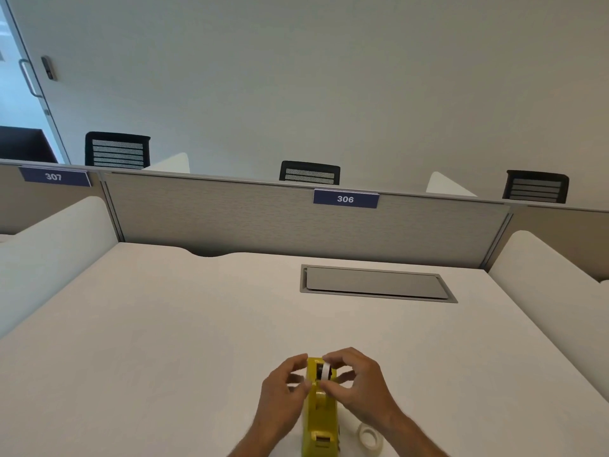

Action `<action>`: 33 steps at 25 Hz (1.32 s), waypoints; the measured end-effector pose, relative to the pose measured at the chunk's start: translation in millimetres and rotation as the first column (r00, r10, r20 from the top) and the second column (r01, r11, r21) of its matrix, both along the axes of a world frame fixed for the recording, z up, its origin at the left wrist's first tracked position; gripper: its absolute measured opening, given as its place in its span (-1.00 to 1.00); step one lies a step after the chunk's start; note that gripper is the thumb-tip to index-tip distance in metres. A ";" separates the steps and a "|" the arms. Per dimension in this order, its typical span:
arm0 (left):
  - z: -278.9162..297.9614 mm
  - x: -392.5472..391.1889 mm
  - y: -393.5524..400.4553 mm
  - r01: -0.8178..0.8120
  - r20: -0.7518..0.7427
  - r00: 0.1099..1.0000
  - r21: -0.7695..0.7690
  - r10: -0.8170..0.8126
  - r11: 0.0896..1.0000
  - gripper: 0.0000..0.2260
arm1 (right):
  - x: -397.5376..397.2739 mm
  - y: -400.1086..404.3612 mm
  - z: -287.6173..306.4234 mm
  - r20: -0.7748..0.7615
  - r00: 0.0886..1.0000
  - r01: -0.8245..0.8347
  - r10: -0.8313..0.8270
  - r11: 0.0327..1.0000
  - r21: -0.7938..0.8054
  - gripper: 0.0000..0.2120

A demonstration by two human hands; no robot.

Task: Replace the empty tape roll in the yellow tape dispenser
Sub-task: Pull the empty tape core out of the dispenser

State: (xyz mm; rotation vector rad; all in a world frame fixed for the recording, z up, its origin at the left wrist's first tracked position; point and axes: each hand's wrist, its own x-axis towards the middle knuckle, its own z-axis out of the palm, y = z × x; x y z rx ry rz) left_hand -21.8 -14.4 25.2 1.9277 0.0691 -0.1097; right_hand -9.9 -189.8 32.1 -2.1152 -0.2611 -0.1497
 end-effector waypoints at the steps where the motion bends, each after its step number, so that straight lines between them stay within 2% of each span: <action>1: 3.4 -0.9 -1.4 -0.028 -0.056 0.998 -0.143 0.020 0.989 -0.72 | -1.3 0.0 3.1 0.002 1.000 -0.001 0.001 1.000 0.019 -0.69; 3: 11.2 -3.7 -5.0 -0.044 -0.182 0.983 -0.380 -0.028 0.924 -0.77 | -3.8 1.0 8.1 -0.005 1.000 -0.003 0.003 0.998 0.056 -0.71; 4: 13.6 -5.5 -6.3 -0.044 -0.225 0.972 -0.438 -0.062 0.898 -0.78 | -4.8 1.1 9.7 -0.015 1.000 -0.009 0.010 0.998 0.069 -0.73; 9: 13.8 -11.0 -7.2 -0.115 -0.331 0.937 -0.587 -0.108 0.801 -0.75 | -5.7 -3.4 13.4 -0.134 0.988 -0.061 0.079 0.990 0.127 -0.66; 16: 11.9 -12.8 -5.4 -0.110 -0.319 0.942 -0.592 -0.106 0.799 -0.84 | -4.8 -5.8 12.8 -0.204 0.974 -0.065 0.100 0.983 0.169 -0.68; 23: 18.6 -12.8 -0.3 -0.020 -0.330 0.910 -0.641 -0.252 0.767 -0.79 | -1.5 -8.0 16.6 -0.218 0.967 -0.102 0.133 0.983 0.151 -0.74; 33: 18.5 -6.7 3.8 0.015 -0.349 0.895 -0.599 -0.278 0.801 -0.84 | -2.4 -6.8 20.1 -0.211 0.961 -0.153 0.181 0.978 0.139 -0.79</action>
